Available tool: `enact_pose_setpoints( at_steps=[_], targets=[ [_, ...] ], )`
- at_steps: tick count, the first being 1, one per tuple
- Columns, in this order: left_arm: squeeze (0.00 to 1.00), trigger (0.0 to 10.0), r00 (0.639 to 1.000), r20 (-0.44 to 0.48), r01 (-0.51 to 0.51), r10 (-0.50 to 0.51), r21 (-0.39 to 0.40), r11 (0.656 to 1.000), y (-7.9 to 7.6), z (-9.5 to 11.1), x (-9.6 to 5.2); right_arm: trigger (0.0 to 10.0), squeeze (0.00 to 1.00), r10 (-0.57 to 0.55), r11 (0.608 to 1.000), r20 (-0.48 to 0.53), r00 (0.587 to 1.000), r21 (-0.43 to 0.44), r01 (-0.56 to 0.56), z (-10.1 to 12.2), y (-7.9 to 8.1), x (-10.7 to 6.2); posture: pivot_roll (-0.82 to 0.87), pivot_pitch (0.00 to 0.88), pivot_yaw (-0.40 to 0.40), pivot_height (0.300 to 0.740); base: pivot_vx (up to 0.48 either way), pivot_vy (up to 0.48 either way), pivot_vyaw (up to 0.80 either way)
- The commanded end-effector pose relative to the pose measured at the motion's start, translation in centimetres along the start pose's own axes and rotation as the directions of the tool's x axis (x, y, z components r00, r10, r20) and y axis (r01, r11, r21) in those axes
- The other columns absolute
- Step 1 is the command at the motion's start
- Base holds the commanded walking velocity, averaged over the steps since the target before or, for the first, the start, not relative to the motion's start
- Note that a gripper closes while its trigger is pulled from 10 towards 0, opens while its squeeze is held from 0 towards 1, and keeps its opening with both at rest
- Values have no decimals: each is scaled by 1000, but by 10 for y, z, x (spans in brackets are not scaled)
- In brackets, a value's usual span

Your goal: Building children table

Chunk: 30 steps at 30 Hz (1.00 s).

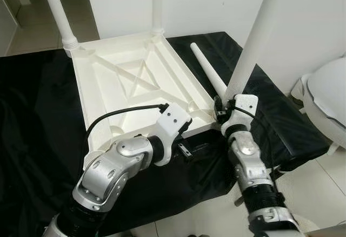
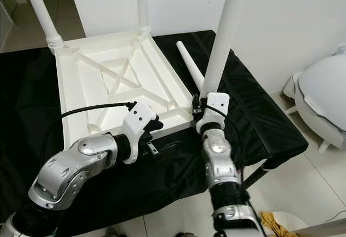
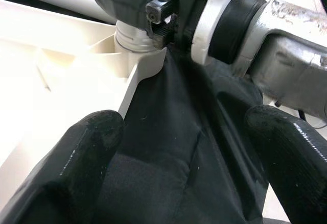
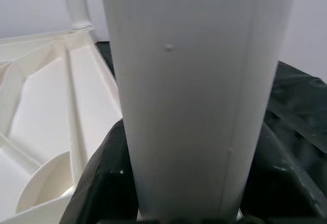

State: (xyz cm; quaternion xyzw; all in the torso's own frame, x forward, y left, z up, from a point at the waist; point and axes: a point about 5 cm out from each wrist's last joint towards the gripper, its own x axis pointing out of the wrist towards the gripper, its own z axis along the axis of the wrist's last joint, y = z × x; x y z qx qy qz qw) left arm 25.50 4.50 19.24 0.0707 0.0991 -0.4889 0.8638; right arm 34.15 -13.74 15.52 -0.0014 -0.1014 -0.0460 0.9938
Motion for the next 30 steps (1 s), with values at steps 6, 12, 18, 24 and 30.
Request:
enact_pose_setpoints(
  at_steps=[6,12,18,24,30],
  targets=[
    [0,10000,1000,3,-1,1,4,1000,-2,2,3,10000,0,-62,997,-17,998,35,63,7,17,6,-7,103,3,740,0,0,0],
    [0,10000,1000,7,-5,5,4,1000,-2,3,4,10000,0,-18,1000,-27,999,22,19,6,18,6,-13,100,-5,740,0,0,0],
    [0,10000,1000,8,0,0,3,1000,-3,2,5,10000,1000,42,997,-7,999,58,-42,8,15,5,-14,93,-12,740,0,0,0],
    [0,10000,1000,6,0,0,2,1000,-3,1,5,10000,1000,156,987,13,988,37,-156,9,12,-2,-16,90,-10,740,0,0,0],
    [0,10000,1000,-2,4,-4,1,1000,-4,-2,6,10000,0,348,937,17,937,-25,-347,8,-4,-13,-22,89,-12,740,0,0,0]
  ],
)
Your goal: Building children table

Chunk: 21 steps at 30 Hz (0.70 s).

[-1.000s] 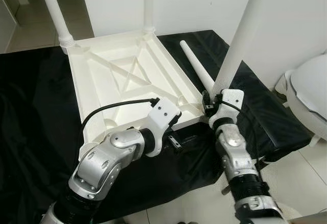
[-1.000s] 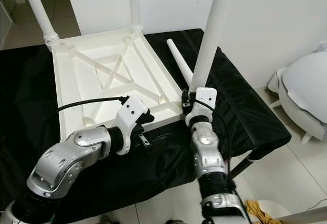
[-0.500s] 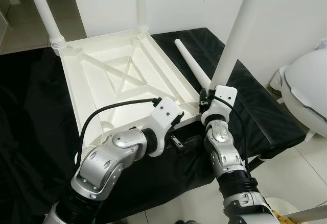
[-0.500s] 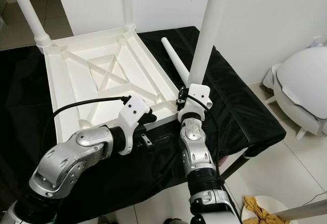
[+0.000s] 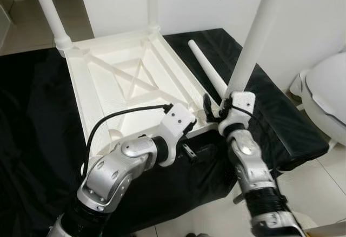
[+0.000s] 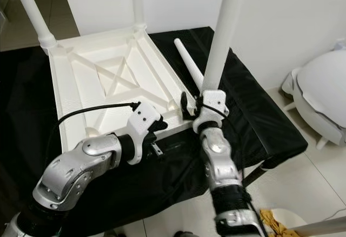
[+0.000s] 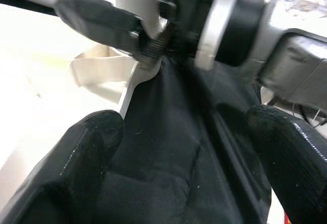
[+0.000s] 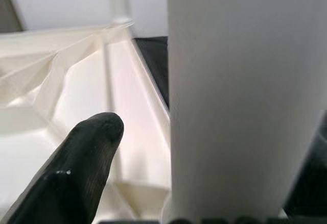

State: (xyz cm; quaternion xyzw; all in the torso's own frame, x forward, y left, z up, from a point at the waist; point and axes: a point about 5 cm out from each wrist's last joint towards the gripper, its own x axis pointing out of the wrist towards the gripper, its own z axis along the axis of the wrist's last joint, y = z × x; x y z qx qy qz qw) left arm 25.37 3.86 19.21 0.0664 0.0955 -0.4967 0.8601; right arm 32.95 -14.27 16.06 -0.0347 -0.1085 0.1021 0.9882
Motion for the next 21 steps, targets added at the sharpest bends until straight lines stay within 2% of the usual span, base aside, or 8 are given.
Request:
enact_pose_setpoints(
  at_steps=[1,3,7,9,13,14,21],
  targets=[
    [0,10000,1000,-13,-13,13,3,1000,0,-3,1,10000,0,72,997,7,997,18,-72,1,-2,-4,-25,88,-12,740,0,0,0],
    [0,10000,1000,-14,-10,10,3,1000,0,-4,1,10000,0,118,992,5,993,32,-118,2,-14,-6,-28,87,-12,740,0,0,0],
    [0,10000,1000,-15,-7,7,3,1000,-1,-4,2,10000,0,154,988,-2,988,31,-154,1,-23,-8,-29,85,-10,740,0,0,0],
    [0,10000,1000,-13,0,0,5,1000,-1,-4,3,10000,0,236,971,-13,972,49,-235,0,-41,-11,-29,77,-5,740,0,0,0],
    [0,10000,1000,-11,3,-3,7,1000,-1,-3,3,10000,0,277,960,-31,960,41,-275,-2,-48,-13,-29,77,-5,740,0,0,0],
    [0,10000,1000,-14,5,-5,10,1000,-1,-3,3,10000,0,332,943,-59,941,39,-331,-7,-53,-14,-25,72,1,740,0,0,0],
    [0,10000,1000,-18,8,-8,14,1000,-1,-3,2,10000,0,391,920,-93,916,32,-390,-13,-58,-12,-22,72,5,740,0,0,0]
  ],
)
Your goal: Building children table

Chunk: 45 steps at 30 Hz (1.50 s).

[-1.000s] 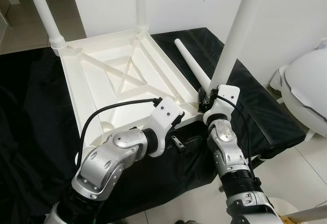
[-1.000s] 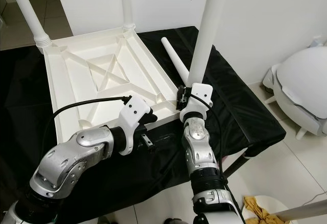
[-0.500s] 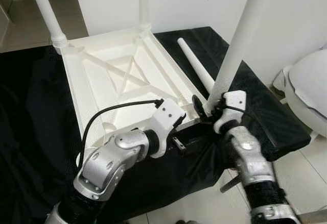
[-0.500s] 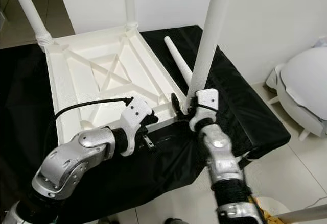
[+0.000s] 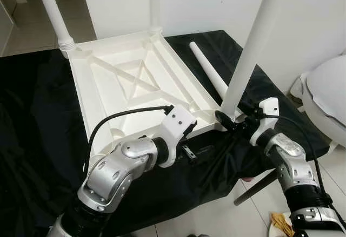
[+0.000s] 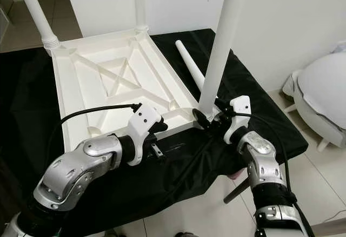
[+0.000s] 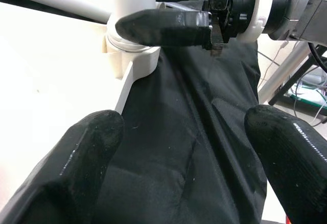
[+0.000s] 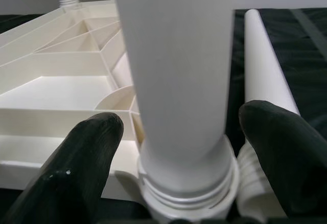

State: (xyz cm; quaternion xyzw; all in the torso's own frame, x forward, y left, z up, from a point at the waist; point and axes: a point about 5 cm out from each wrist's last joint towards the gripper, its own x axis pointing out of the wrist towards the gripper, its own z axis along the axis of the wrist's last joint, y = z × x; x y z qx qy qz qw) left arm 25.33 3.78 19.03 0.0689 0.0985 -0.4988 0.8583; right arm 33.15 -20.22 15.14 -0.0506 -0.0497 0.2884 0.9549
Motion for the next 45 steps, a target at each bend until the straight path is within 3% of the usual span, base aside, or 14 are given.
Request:
enact_pose_setpoints(
  at_steps=[1,11,12,13,14,15,25,31,33,38,39,41,45],
  targets=[
    [0,10000,1000,-10,3,-2,12,1000,0,-1,1,10000,0,16,1000,0,1000,-7,-16,0,-1,0,-22,72,5,740,0,0,0],
    [0,10000,1000,-11,0,0,14,1000,0,-1,1,10000,0,50,999,22,998,-7,-50,3,-4,20,-10,75,6,740,0,0,0],
    [0,10000,1000,-10,-2,2,13,1000,0,0,1,9059,0,68,998,28,997,-2,-68,3,-3,21,-8,75,4,740,0,0,0],
    [0,10000,1000,-10,-2,2,13,1000,0,0,1,9059,0,68,998,28,997,-2,-68,3,-3,21,-8,75,4,740,0,0,0],
    [0,10000,1000,-10,-2,3,13,1000,-1,0,1,3020,0,80,997,22,997,-5,-80,2,-2,22,-8,75,4,740,0,0,0],
    [0,10000,1000,-9,-3,3,12,1000,-1,0,1,0,0,100,995,17,995,-1,-100,1,-1,22,-7,79,3,740,0,0,0],
    [0,10000,1000,-4,-7,7,5,1000,-2,1,0,0,0,141,990,-26,990,-2,-141,-9,-1,13,-14,104,1,740,0,0,0],
    [0,10000,1000,-2,-10,10,4,1000,-1,2,0,0,0,115,993,7,993,7,-115,-8,2,12,-16,109,1,740,0,0,0],
    [0,10000,1000,-3,-11,12,4,1000,-1,2,0,0,0,56,998,37,998,25,-57,-9,6,14,-19,112,3,740,0,0,0],
    [0,10000,1000,-2,-14,14,4,1000,0,2,-1,0,0,-40,997,50,998,74,36,-13,17,19,-23,118,-2,740,0,0,0],
    [0,10000,1000,-2,-14,14,3,1000,-1,1,-1,0,0,-74,993,49,996,97,69,-16,30,23,-24,118,-4,740,0,0,0],
    [0,10000,1000,-2,-14,14,3,1000,-1,1,0,0,0,-81,991,53,995,109,75,-16,35,24,-24,118,-4,740,0,0,0],
    [0,10000,1000,-1,-14,14,-1,1000,-1,1,0,0,0,-167,973,44,985,172,157,-17,60,34,-24,116,-4,740,0,0,0]
  ],
)
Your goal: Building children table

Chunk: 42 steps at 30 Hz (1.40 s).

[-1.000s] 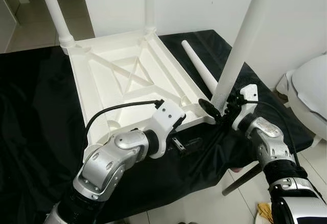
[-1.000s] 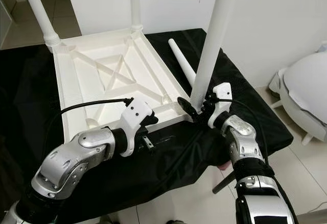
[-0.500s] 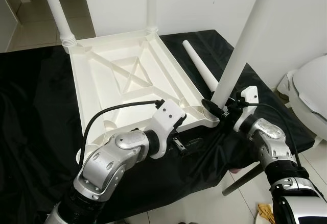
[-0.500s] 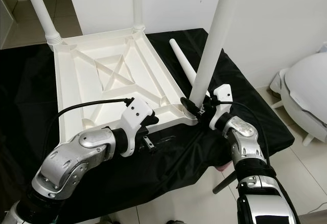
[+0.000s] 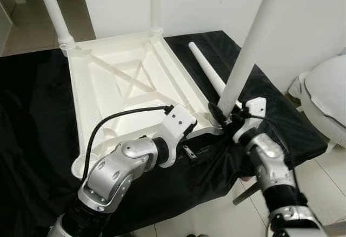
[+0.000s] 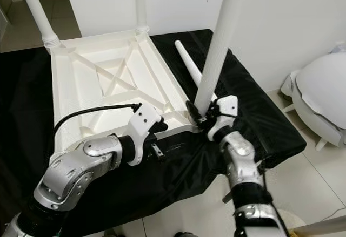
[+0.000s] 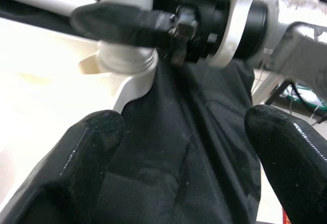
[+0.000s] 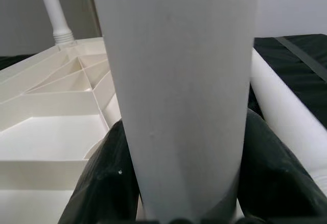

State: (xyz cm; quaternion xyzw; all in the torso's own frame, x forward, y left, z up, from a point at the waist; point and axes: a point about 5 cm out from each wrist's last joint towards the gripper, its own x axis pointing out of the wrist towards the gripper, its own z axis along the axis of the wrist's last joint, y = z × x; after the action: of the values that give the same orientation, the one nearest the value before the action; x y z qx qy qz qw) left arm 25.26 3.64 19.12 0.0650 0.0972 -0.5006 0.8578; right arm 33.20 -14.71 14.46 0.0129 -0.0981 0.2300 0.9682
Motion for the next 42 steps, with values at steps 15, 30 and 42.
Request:
enact_pose_setpoints(
  at_steps=[15,30,42],
  targets=[
    [0,10000,1000,-9,-9,9,5,1000,0,0,1,0,0,-452,891,-93,887,0,454,-11,32,9,-32,115,6,740,0,0,0],
    [0,10000,1000,-11,-14,14,3,1000,1,-1,0,10000,757,-428,902,-146,892,-5,431,-14,45,11,-28,112,0,740,0,0,0],
    [0,10000,1000,-12,-13,13,5,1000,0,-1,1,10000,0,-308,951,-97,947,-2,309,-2,17,2,-31,94,-9,740,0,0,0]
  ],
)
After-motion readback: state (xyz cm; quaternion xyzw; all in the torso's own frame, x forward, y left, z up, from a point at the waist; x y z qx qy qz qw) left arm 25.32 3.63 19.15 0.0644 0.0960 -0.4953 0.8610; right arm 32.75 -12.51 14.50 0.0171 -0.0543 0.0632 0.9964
